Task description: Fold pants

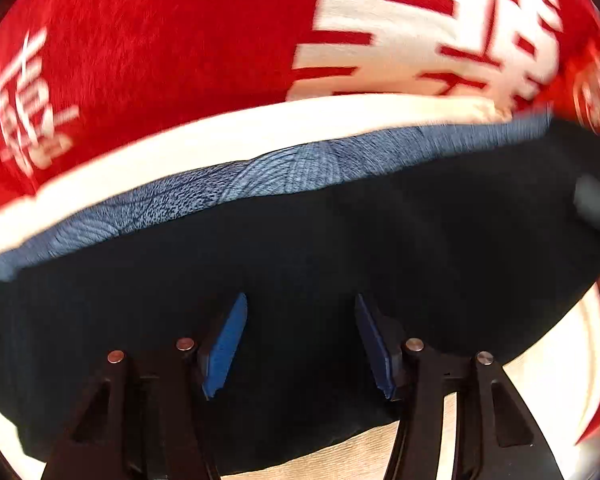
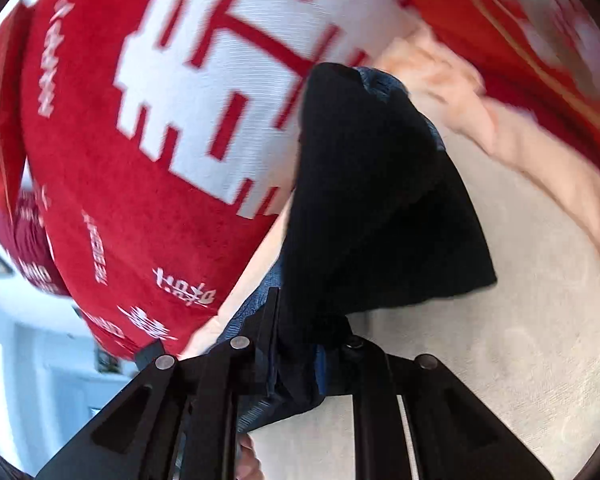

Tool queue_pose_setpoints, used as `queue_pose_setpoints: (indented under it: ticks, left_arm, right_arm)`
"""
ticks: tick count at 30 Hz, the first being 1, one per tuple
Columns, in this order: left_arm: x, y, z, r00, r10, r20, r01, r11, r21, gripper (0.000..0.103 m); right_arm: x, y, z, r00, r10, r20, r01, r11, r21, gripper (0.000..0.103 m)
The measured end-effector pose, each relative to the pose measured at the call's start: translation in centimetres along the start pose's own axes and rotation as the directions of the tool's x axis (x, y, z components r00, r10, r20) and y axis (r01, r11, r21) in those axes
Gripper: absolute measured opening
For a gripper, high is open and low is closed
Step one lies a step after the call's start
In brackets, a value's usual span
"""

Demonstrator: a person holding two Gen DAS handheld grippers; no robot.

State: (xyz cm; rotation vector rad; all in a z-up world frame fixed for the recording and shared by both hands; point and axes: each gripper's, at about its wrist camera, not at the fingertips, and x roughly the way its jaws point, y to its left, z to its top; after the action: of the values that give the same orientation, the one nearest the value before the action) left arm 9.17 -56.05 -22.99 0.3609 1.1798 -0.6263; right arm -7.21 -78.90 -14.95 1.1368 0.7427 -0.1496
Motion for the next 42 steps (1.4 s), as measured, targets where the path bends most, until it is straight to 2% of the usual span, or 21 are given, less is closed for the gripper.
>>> queue_pose_setpoints:
  ticks: [3,7,10,12,14,16,19,20,22,24,26,28,29,30,31,32,35,37,39,40,42]
  left_arm:
    - [-0.2,1.2,-0.3,0.997,-0.082,-0.007,0.081,0.995,-0.064,0.057]
    - [-0.6,1.5,-0.4,0.991,-0.134,-0.013,0.134,0.991,0.014,0.057]
    - [-1.3,2.2,-0.6,0.983,-0.179,-0.046,0.182,0.982,0.059,0.059]
    - [-2.7,3.9,-1.5,0.974,-0.21,-0.084,0.215,0.975,0.054,0.06]
    - [-4.6,6.8,-2.3,0.979,-0.193,-0.067,0.195,0.981,0.019,0.077]
    - [-6.5,10.4,-3.2,0.987,-0.157,-0.033,0.156,0.988,-0.016,0.079]
    - [-8.2,17.7,-5.1,0.997,-0.063,-0.041,0.059,0.994,-0.091,0.079]
    - [-8.3,19.9,-5.8,0.998,-0.028,-0.049,0.022,0.993,-0.113,0.079]
    - [-8.2,23.8,-7.1,0.996,0.04,-0.075,-0.051,0.987,-0.151,0.079]
    - [-7.3,27.0,-8.3,0.99,0.076,-0.12,-0.098,0.976,-0.194,0.079]
    - [-5.9,29.5,-10.1,0.978,0.084,-0.192,-0.125,0.969,-0.214,0.079]
    - [-6.4,30.0,-11.0,0.986,0.059,-0.154,-0.092,0.971,-0.221,0.079]
    - [-6.6,29.7,-11.1,0.986,0.066,-0.155,-0.097,0.975,-0.198,0.079]
    - [-6.7,29.1,-11.3,0.983,0.085,-0.16,-0.112,0.98,-0.165,0.079]
    - [-6.9,28.8,-11.3,0.982,0.096,-0.161,-0.121,0.981,-0.15,0.079]
    - [-7.3,28.5,-11.3,0.982,0.082,-0.171,-0.109,0.982,-0.157,0.079]
    - [-9.0,28.2,-10.8,0.988,-0.007,-0.155,-0.024,0.98,-0.199,0.079]
    - [-10.8,27.5,-10.0,0.99,-0.077,-0.119,0.05,0.976,-0.211,0.079]
    - [-11.7,26.4,-9.0,0.984,-0.148,-0.099,0.125,0.97,-0.209,0.079]
    - [-12.0,25.9,-8.2,0.976,-0.197,-0.093,0.175,0.963,-0.207,0.079]
    - [-11.7,25.2,-7.0,0.955,-0.28,-0.101,0.254,0.944,-0.212,0.079]
  right_arm:
    - [-0.1,3.1,-0.4,0.998,-0.059,0.013,0.06,0.992,-0.113,0.016]
    - [0.4,7.5,-2.0,0.991,-0.128,0.027,0.13,0.96,-0.249,0.016]
    - [1.4,11.3,-3.7,0.979,-0.201,0.042,0.203,0.916,-0.346,0.016]
    - [2.4,14.2,-5.2,0.963,-0.262,0.06,0.263,0.87,-0.418,0.016]
    - [4.0,16.8,-6.9,0.944,-0.321,0.077,0.317,0.813,-0.488,0.017]
    - [6.1,19.4,-9.1,0.924,-0.373,0.084,0.355,0.755,-0.551,0.019]
    - [9.7,21.8,-12.2,0.897,-0.434,0.086,0.388,0.676,-0.626,0.023]
    - [11.6,22.6,-13.8,0.879,-0.468,0.086,0.402,0.633,-0.661,0.026]
    - [14.7,23.4,-16.2,0.854,-0.513,0.083,0.42,0.588,-0.692,0.032]
    - [18.8,23.3,-19.2,0.809,-0.582,0.081,0.444,0.516,-0.732,0.039]
    - [22.5,22.4,-22.3,0.735,-0.67,0.1,0.473,0.401,-0.785,0.046]
    - [24.1,22.6,-25.1,0.671,-0.717,0.187,0.498,0.25,-0.831,0.048]
    - [23.8,23.5,-25.9,0.681,-0.704,0.201,0.487,0.23,-0.843,0.051]
    - [23.0,24.1,-26.3,0.712,-0.678,0.182,0.462,0.258,-0.848,0.052]
    - [21.7,24.8,-26.5,0.766,-0.634,0.111,0.406,0.342,-0.847,0.055]
    - [20.7,25.1,-26.5,0.795,-0.605,0.051,0.364,0.408,-0.837,0.058]
    - [18.0,24.8,-24.8,0.851,-0.518,-0.086,0.291,0.601,-0.744,0.059]
    - [16.1,22.4,-21.6,0.901,-0.396,-0.179,0.246,0.804,-0.541,0.059]
    - [15.7,19.3,-19.2,0.935,-0.261,-0.242,0.186,0.938,-0.294,0.059]
    - [15.8,17.5,-18.2,0.948,-0.176,-0.264,0.14,0.979,-0.149,0.059]
    - [15.9,14.9,-17.2,0.966,-0.043,-0.255,0.057,0.997,0.048,0.059]
